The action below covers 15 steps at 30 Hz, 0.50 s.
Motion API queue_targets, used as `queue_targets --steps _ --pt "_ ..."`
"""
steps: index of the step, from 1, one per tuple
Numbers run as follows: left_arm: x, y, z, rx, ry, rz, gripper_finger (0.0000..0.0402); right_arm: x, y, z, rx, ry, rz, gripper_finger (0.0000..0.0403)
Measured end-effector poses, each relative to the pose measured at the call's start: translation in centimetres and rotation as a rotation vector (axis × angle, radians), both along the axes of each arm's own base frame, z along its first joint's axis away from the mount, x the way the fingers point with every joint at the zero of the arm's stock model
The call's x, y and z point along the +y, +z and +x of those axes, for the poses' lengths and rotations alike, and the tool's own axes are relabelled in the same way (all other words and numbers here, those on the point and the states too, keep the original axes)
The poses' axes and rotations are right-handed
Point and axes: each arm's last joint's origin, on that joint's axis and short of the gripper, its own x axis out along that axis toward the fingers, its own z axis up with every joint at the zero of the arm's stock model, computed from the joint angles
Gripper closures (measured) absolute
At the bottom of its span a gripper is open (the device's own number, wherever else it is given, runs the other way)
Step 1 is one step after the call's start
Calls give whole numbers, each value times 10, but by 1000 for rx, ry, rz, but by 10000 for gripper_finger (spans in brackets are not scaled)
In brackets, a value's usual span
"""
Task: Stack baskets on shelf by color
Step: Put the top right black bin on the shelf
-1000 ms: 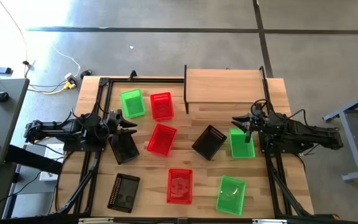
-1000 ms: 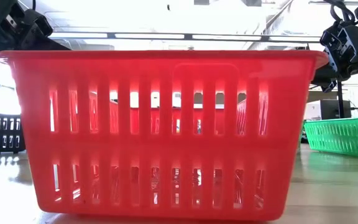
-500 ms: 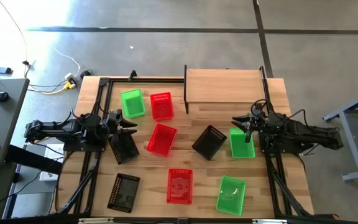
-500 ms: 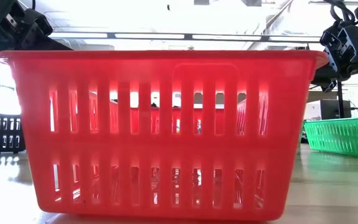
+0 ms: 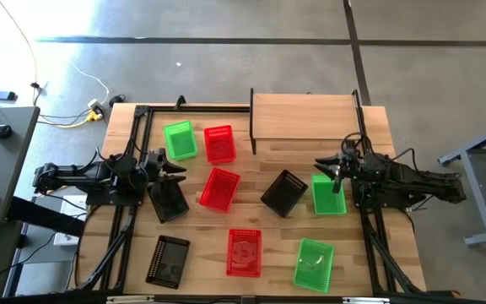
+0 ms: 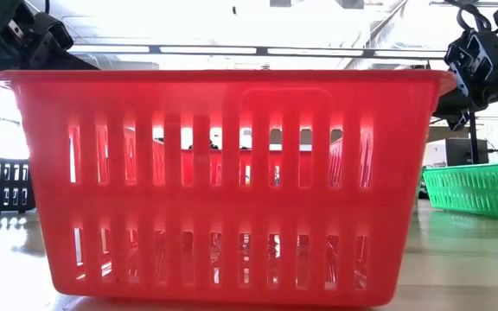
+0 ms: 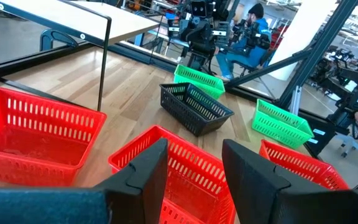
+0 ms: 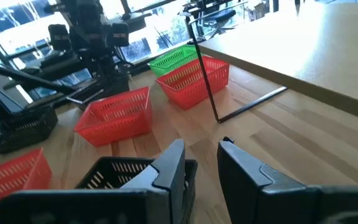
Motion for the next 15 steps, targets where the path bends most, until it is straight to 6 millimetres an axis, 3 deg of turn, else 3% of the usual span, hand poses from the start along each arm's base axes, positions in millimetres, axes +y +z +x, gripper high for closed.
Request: queue_targets --steps 5,15 --pt "0 0 0 0 0 0 259 0 6 1 -65 -7 22 320" --pt "0 0 0 0 0 0 259 -3 27 0 -364 -116 201 320"
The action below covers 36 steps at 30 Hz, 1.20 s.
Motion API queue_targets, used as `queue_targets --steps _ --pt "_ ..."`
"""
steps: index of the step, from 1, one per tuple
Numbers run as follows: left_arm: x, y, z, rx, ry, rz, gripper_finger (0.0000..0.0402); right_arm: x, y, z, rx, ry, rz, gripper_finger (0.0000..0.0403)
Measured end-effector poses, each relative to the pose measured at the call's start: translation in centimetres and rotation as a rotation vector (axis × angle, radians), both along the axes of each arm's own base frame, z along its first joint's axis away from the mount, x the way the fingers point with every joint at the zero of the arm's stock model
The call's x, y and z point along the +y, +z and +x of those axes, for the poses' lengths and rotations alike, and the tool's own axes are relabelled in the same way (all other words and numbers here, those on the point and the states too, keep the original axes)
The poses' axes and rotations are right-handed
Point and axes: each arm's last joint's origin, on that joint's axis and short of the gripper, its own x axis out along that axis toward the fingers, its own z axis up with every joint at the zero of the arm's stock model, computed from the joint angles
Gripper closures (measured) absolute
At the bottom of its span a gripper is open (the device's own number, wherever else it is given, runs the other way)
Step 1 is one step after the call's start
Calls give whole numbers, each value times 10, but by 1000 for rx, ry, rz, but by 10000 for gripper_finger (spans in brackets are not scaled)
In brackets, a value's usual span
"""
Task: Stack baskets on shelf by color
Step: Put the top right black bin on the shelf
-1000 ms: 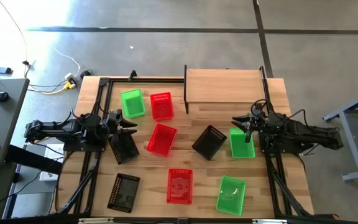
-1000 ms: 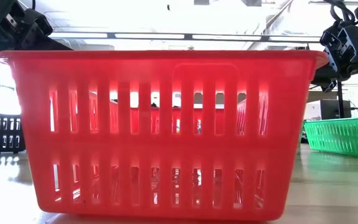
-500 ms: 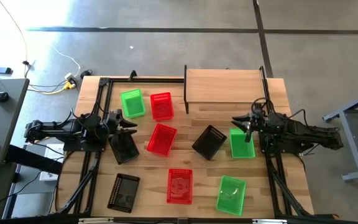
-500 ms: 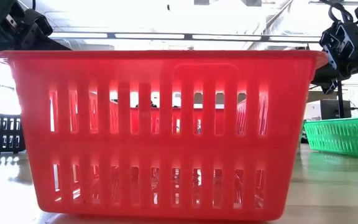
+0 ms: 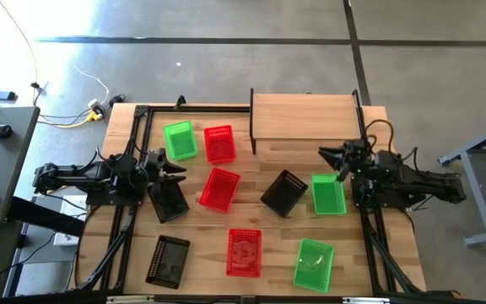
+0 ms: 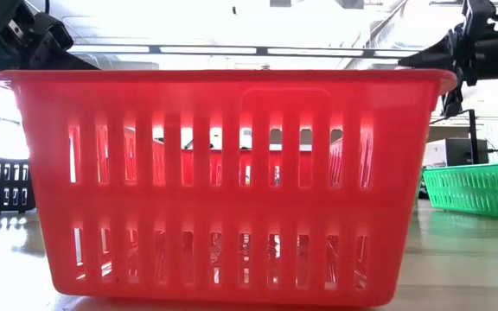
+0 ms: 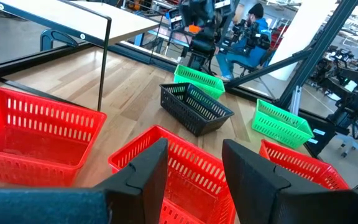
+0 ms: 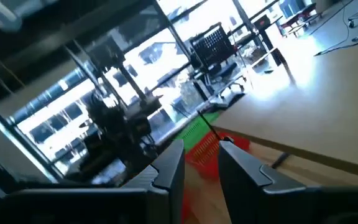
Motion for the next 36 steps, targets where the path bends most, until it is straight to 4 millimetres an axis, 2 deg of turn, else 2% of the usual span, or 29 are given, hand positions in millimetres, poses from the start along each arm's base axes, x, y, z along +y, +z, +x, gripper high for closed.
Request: queue_targets --steps 11,19,26,36 --pt "0 0 0 -16 14 -84 259 -1 14 -3 -212 -13 131 320" --pt "0 0 0 -27 25 -141 259 -1 28 -4 -272 -12 120 320" --pt "0 0 0 -28 25 -146 259 0 59 6 -152 22 65 320" --pt "1 0 0 -37 46 -183 259 0 94 44 182 164 171 320"
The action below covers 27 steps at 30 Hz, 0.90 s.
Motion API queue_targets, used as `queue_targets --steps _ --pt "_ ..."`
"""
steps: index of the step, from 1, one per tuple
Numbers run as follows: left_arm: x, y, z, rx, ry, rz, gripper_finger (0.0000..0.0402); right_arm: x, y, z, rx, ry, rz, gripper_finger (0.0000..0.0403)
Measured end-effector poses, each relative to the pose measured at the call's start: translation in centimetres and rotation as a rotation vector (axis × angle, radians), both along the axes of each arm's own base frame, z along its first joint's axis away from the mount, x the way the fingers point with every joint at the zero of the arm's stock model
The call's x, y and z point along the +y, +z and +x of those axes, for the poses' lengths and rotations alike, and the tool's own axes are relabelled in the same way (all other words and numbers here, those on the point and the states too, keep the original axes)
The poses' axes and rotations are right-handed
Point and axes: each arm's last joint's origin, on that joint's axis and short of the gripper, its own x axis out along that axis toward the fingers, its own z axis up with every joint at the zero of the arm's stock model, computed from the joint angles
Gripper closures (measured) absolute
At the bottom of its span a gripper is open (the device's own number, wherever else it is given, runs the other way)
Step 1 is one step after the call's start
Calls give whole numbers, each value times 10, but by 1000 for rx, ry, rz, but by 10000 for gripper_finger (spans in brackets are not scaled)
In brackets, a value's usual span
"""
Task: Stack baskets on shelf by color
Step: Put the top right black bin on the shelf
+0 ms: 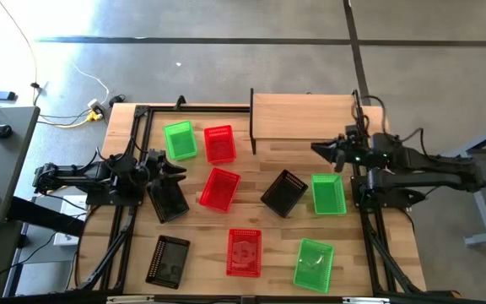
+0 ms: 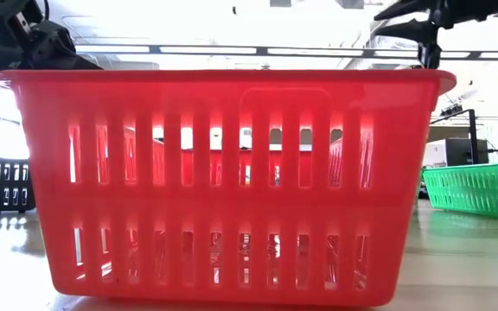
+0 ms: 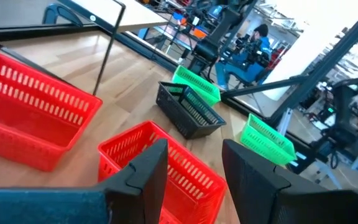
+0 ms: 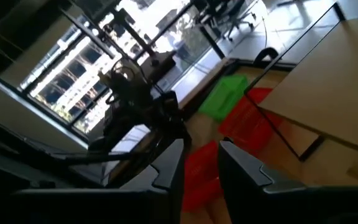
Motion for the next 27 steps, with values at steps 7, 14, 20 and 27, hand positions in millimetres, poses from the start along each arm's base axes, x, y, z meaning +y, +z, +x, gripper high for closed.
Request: queue_targets --steps 7,14,20,27 --pt "1 0 0 1 27 4 259 9 21 36 184 105 -25 320" --pt "1 0 0 -8 42 -36 259 31 27 73 310 217 -33 320" --pt "1 0 0 -21 58 -88 259 53 13 99 429 299 -48 320" --pt "1 0 0 -22 58 -88 259 70 -14 118 557 346 -67 320"
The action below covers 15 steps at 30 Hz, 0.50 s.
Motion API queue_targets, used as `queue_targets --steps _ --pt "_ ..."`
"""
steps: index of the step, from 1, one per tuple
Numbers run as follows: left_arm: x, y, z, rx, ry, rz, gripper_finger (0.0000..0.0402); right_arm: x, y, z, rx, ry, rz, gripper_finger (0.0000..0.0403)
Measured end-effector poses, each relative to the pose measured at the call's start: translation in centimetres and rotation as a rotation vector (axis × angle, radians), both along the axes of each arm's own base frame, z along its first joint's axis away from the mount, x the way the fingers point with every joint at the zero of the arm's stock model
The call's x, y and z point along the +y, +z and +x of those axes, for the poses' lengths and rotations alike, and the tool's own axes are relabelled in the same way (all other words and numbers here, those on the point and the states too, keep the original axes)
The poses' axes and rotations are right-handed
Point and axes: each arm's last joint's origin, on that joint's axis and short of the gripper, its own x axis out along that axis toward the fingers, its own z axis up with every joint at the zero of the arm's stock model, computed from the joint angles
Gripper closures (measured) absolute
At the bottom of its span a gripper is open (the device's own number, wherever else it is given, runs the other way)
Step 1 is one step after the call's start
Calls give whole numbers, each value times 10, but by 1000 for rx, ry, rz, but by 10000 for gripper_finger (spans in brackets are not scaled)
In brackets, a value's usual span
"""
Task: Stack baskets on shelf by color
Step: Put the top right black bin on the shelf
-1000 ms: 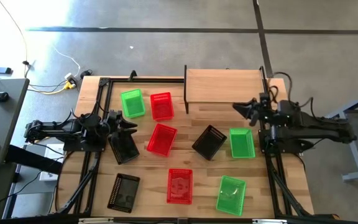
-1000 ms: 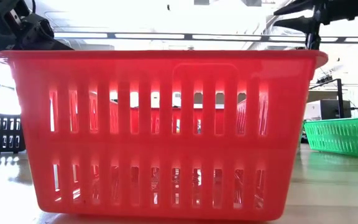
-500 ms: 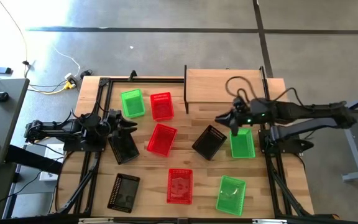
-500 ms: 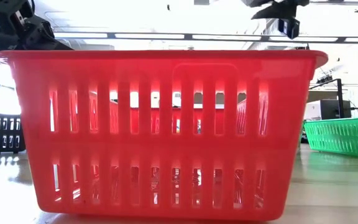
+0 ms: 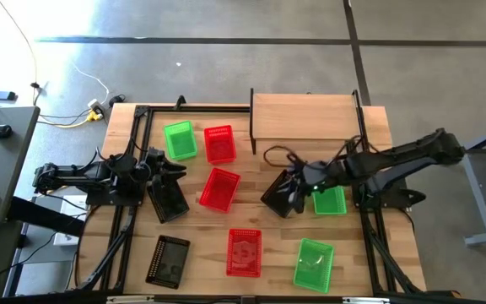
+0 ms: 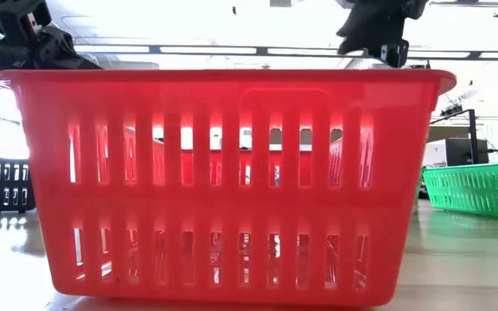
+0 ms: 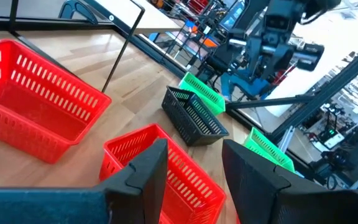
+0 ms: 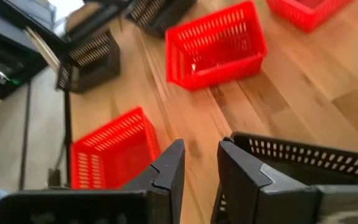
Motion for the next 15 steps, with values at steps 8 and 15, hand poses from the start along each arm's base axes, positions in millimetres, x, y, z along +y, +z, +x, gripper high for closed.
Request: queue_targets --steps 8,15 --pt "0 0 0 0 0 0 259 14 -27 15 106 42 -33 299" --pt "0 0 0 0 0 1 259 18 -51 27 198 40 -41 267"
